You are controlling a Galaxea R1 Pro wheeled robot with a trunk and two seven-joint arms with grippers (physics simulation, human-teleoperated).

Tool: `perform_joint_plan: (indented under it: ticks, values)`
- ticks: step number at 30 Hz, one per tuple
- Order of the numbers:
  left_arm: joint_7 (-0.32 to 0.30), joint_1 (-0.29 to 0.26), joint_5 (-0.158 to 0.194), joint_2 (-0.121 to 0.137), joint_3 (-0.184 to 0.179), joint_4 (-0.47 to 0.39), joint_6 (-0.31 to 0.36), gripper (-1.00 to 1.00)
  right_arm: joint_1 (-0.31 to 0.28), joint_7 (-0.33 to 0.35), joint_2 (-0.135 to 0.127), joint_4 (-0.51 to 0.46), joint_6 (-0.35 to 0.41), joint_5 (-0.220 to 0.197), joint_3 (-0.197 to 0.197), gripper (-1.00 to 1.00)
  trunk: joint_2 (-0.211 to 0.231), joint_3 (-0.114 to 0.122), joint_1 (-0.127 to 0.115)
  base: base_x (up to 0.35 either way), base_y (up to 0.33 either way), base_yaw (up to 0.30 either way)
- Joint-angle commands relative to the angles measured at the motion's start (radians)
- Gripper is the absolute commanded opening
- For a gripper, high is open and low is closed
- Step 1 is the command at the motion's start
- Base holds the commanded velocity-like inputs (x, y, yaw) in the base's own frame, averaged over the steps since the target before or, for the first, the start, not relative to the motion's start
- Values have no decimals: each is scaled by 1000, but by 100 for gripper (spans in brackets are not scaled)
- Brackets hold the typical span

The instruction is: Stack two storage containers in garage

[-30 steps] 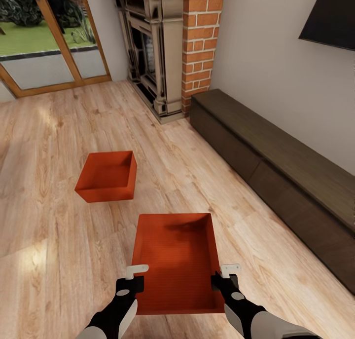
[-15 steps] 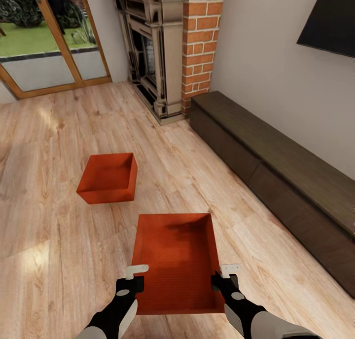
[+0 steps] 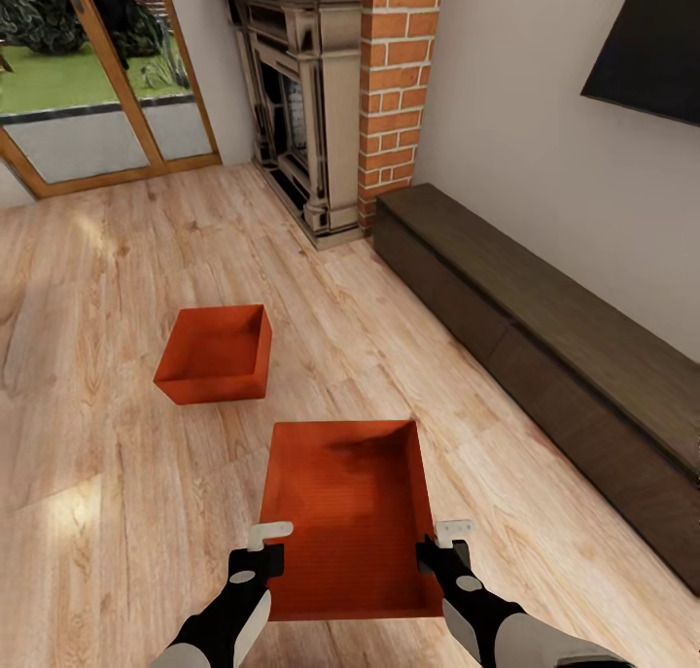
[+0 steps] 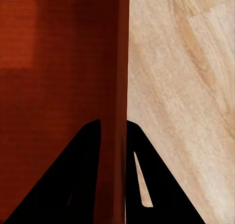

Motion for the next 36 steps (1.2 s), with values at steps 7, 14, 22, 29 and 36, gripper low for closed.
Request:
perform_joint_plan:
  ticks: [7, 14, 22, 29, 36]
  values:
    - [8, 0, -6, -2, 8, 1, 2, -100, -1, -8, 0, 0, -3, 2, -11, -100, 49, 21, -27, 0, 0, 0]
    - [9, -1, -7, -1, 8, -3, 2, -100, -1, -8, 0, 0, -3, 2, -11, -100, 98, 43, -54, 0, 0, 0]
    - [10, -1, -8, -3, 6, -7, 2, -100, -1, -8, 0, 0, -3, 2, -11, -100, 154, 68, -84, 0, 0, 0]
    - [8, 0, -5, -2, 9, -5, 2, -100, -1, -8, 0, 0, -3, 2, -11, -100, 203, 90, -111, 0, 0, 0]
    - [8, 0, -5, -2, 9, -5, 2, -100, -1, -8, 0, 0, -3, 2, -11, -100, 252, 112, -138, 0, 0, 0]
